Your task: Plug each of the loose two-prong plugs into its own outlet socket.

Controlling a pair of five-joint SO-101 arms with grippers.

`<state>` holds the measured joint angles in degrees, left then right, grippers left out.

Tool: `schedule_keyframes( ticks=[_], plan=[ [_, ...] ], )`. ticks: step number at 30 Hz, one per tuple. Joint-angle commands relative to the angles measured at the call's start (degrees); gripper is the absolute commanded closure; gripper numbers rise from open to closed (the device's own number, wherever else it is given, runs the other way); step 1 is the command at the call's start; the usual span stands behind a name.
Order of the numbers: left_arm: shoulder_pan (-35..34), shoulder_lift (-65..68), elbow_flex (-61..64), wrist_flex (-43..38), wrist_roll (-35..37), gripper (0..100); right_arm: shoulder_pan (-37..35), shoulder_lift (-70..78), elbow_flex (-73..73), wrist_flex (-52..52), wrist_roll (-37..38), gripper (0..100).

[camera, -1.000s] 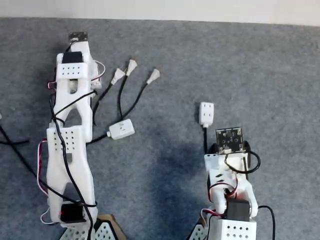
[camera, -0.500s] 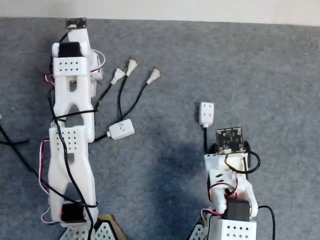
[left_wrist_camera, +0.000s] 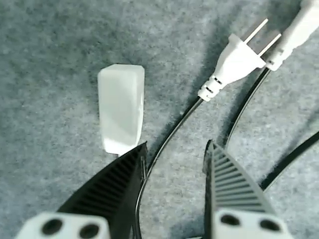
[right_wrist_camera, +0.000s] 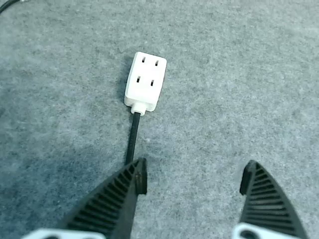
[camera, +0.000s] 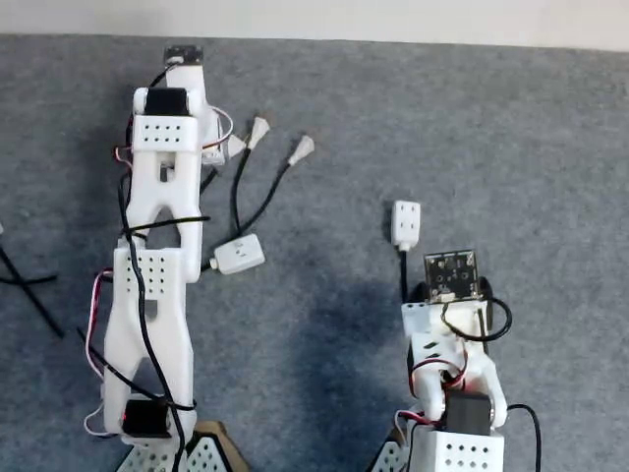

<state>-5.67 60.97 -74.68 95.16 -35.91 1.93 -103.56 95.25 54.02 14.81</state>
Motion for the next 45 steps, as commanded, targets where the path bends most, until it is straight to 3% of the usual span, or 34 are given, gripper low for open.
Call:
schedule_keyframes(
  ticks=[1, 10, 29, 45],
  plan=[
    [-2.86, -2.07, -4.44, 0.09, 0.26, 80, -0.57, -1.36, 7.69, -1.45, -0.26, 70.5],
    [-6.29, 2.51, -4.88, -1.41, 0.18, 80, -0.57, -1.36, 7.69, -1.45, -0.26, 70.5],
    [3.30, 3.82, -4.97, -1.58, 0.53, 80, -0.57, -1.36, 7.69, -1.54, -0.18, 70.5],
    [-5.85, 0.66, -4.62, -2.11, -1.58, 80, -0.57, -1.36, 7.69, -1.54, -0.18, 70.5]
  ],
)
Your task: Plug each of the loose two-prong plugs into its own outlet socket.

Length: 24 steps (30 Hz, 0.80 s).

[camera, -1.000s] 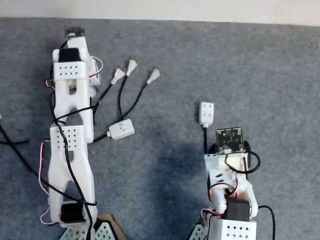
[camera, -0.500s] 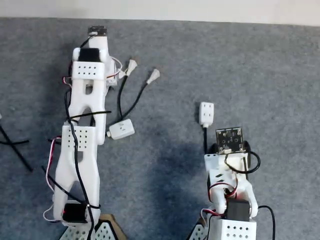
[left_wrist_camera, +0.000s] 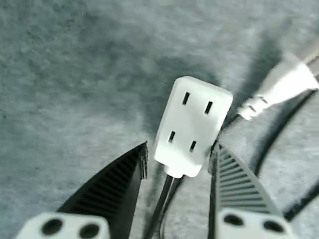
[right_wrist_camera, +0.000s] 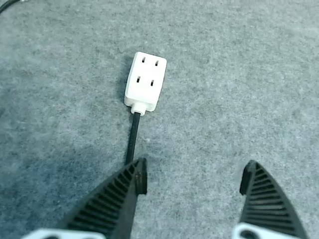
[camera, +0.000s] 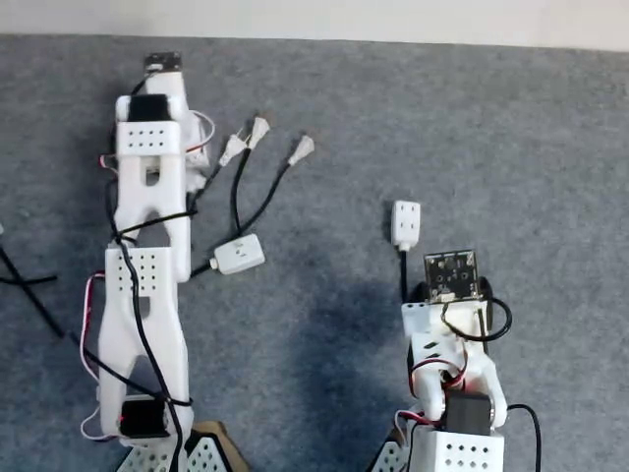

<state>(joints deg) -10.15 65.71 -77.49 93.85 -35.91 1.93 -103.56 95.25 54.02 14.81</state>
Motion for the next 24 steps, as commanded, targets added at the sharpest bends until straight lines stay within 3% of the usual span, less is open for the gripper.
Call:
schedule_keyframes(
  ticks=[1, 16, 21, 24],
  plan=[
    [-1.45, -4.09, -1.80, -0.79, -2.02, 80, -0.57, -1.36, 7.69, -1.54, -0.18, 70.5],
    [-0.13, 5.32, -2.15, -4.40, -1.93, 81, -0.57, -1.36, 7.69, -1.54, -0.18, 70.5],
    [0.48, 2.33, -2.15, -2.02, -1.93, 97, -0.57, -1.36, 7.69, -1.54, -0.18, 70.5],
    [0.31, -1.98, -2.15, 2.81, -1.93, 98, -0.57, -1.36, 7.69, -1.54, -0.18, 70.5]
  ],
)
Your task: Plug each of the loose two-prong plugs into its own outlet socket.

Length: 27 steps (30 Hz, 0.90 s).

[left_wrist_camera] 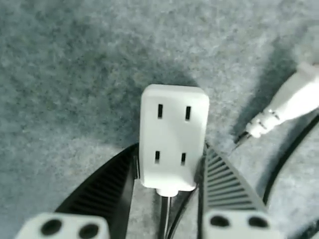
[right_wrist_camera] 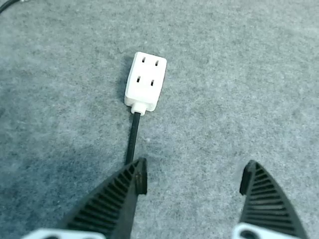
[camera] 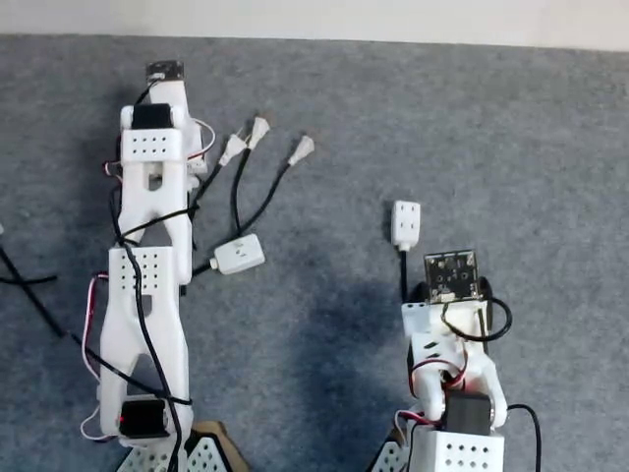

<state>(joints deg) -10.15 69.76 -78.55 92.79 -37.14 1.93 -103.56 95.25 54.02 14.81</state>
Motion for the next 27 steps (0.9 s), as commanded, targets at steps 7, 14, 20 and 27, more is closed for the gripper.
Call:
schedule_keyframes(
  ticks=[7, 14, 20, 27],
  plan=[
    [-3.12, -21.32, 1.63, 8.97, 11.78, 99, -0.57, -1.36, 7.69, -1.54, -0.18, 70.5],
    [1.80, -43.74, 40.04, 8.97, -1.93, 100, -0.57, -1.36, 7.69, -1.54, -0.18, 70.5],
    [13.05, -68.97, 76.97, 8.88, -20.40, 100, -1.54, -1.36, 7.69, -1.54, -0.18, 70.5],
    [28.97, -88.40, 111.16, -3.60, -28.40, 100, -2.07, -1.36, 7.69, -1.45, -0.18, 70.5]
  ],
)
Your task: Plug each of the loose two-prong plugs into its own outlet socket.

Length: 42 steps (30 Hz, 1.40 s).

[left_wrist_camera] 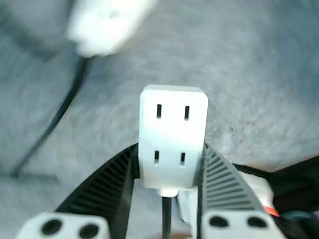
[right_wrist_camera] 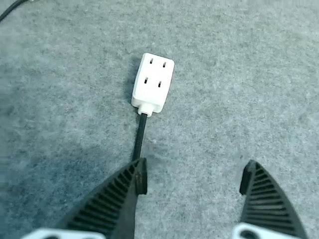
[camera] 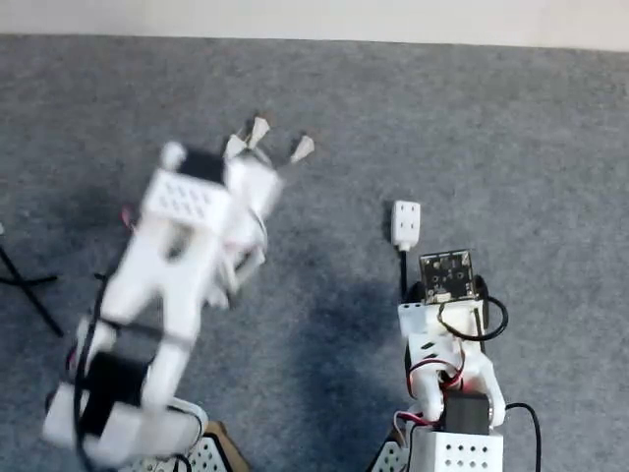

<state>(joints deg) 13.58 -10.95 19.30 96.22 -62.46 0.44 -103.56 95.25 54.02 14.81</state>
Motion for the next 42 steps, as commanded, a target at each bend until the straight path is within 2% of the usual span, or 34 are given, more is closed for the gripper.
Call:
schedule_keyframes(
  ticks=[1, 5, 9, 13, 20, 27, 30, 34, 36, 40, 42],
  plan=[
    [6.99, -8.22, 17.10, -10.55, -3.16, 100, -0.57, -1.36, 7.69, -1.45, -0.18, 70.5],
    [12.09, -5.05, 26.33, -22.33, -2.90, 100, -0.57, -1.36, 7.69, -1.27, -0.18, 70.5],
    [12.70, 2.15, 27.12, -28.84, -2.73, 100, -0.57, -1.36, 7.69, -1.19, -0.18, 70.5],
    [13.14, 7.69, 25.01, -30.86, 0.97, 99, -0.57, -1.36, 7.69, -1.19, -0.18, 70.5],
    [12.70, 7.34, 23.78, -30.86, 2.29, 83, -0.57, -1.36, 7.69, -1.19, -0.18, 70.5],
    [9.54, 6.11, 23.78, -30.51, -14.59, 86, -0.57, -1.36, 7.69, -1.19, -0.18, 70.5],
    [8.48, 6.20, 23.78, -26.55, -22.68, 87, -0.57, -1.36, 7.69, -1.19, -0.18, 70.5],
    [7.08, 5.67, 23.16, -22.15, -30.07, 87, -0.57, -1.36, 7.69, -1.19, -0.18, 70.5],
    [5.76, 5.67, 21.76, -20.48, -32.53, 87, -0.57, -1.36, 7.69, -1.19, -0.18, 70.5],
    [3.30, 5.58, 18.15, -18.73, -32.79, 86, -0.57, -1.36, 7.69, -1.19, -0.18, 70.5],
    [2.15, 5.58, 16.66, -17.67, -32.79, 82, -0.57, -1.36, 7.69, -1.27, -0.18, 70.5]
  ],
)
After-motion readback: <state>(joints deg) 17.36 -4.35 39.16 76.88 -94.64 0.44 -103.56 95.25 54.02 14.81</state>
